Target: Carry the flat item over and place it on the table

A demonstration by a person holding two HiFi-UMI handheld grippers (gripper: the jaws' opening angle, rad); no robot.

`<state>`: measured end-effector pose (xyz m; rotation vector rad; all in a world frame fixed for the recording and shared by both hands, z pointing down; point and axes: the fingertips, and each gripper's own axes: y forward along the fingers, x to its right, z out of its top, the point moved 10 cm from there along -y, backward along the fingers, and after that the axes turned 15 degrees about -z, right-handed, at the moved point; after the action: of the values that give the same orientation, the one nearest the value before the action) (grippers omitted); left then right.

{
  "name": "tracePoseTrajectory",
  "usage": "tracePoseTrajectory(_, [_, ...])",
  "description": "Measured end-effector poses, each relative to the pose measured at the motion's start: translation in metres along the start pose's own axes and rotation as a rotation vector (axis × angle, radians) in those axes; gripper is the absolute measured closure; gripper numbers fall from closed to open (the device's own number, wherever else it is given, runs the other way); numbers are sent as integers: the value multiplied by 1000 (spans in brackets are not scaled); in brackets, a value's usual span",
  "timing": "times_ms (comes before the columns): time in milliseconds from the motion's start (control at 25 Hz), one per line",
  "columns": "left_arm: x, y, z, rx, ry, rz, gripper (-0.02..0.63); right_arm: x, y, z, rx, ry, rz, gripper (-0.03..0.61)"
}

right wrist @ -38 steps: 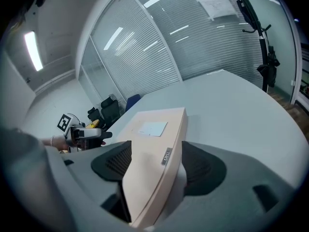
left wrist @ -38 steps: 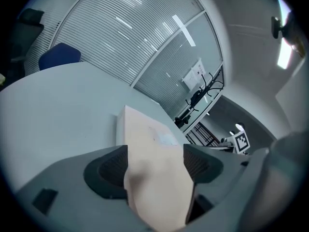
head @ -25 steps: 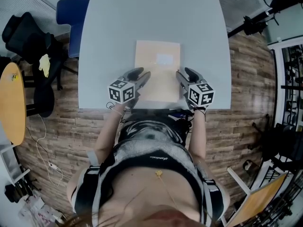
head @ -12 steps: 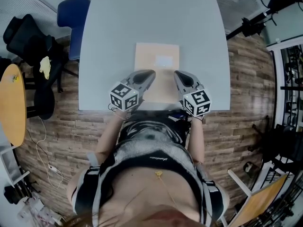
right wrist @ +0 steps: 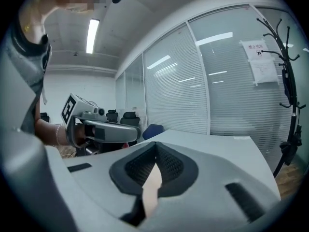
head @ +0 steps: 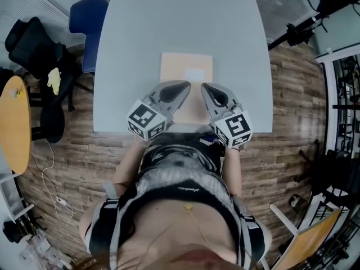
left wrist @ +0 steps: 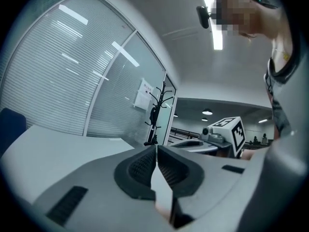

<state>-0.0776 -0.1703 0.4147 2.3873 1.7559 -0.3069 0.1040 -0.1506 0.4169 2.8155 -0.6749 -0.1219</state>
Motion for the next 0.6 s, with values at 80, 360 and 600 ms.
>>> tracePoseTrajectory(80, [5, -1, 13, 24, 35, -3, 600, -4, -4, 13, 37, -5, 11, 578])
tracePoseTrajectory(360, [22, -2, 51, 64, 90, -5, 600, -8, -21, 51, 153, 51, 36, 578])
tracePoseTrajectory(600, [31, -3, 61, 66, 112, -24, 600, -9, -29, 60, 195, 52, 44, 580])
